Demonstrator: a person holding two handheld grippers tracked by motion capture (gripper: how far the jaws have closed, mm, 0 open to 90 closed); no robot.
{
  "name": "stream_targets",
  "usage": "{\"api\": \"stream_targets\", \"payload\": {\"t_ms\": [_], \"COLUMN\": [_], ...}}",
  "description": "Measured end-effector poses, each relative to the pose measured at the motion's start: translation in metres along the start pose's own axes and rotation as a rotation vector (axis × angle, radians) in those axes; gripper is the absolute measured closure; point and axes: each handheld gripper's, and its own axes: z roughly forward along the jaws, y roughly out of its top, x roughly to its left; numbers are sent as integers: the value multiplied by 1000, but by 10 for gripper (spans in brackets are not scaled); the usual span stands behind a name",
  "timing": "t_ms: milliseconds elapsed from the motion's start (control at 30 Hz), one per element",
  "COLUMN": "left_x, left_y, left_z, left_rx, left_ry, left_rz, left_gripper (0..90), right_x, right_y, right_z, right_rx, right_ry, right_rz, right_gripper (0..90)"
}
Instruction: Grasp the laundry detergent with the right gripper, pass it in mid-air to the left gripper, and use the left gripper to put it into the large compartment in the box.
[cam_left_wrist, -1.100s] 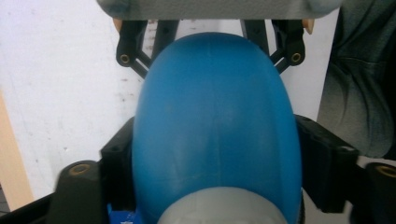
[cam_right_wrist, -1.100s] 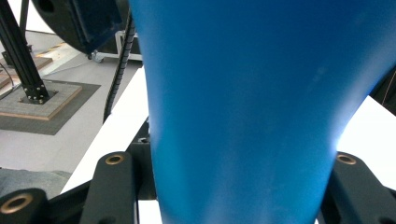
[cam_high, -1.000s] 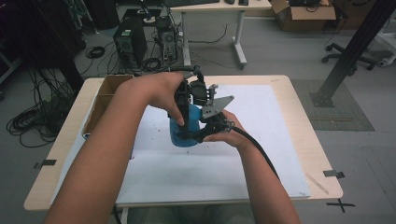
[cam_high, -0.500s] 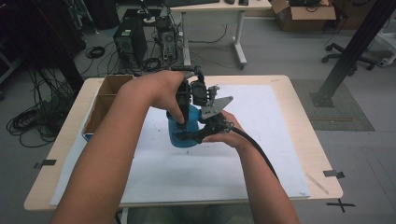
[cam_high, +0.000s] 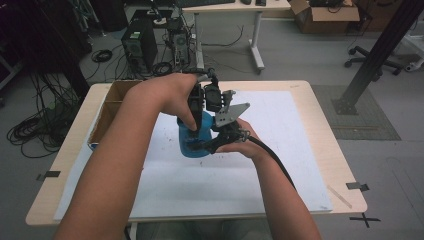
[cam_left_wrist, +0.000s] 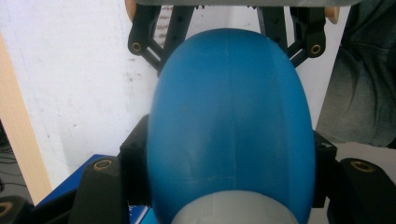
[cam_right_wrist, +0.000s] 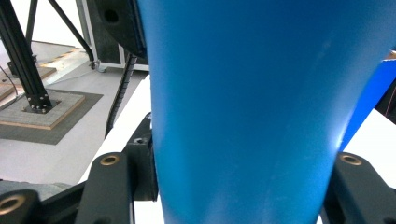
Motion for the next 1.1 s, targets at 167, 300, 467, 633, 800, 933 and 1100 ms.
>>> {"api": "stream_targets", "payload": {"t_ms": [167,300,467,633,800,933,1100], "left_x": [2,3,4,6,7,8,8], "left_y": [0,0,-1,-4,-5,-6,-5], "left_z": [0,-1,-1,-2,-4,-5,-5], "left_rx": [0,2,-1,-8,-15,-16,34], "left_ry": [-1,-3,-5,-6,-9,-12,-28], "left_rz": [-6,-11,-15,-22,-35,-33,-51], "left_gripper": [382,382,382,382,382,382,382], "right_x": [1,0,1,2,2,2,0], "right_y": [-1,-4,-5,-3,3,6,13], "right_z": [-2,-6,-11,-20,-34,-43,-62], "right_rx": [2,22,26,65,140,184,272], "right_ry": [-18,-41,-58,-81,-106,-114,-128], "right_rz": [18,52,56,53,33,25,9], "right_gripper": [292,219,182,133,96,70,28]}}
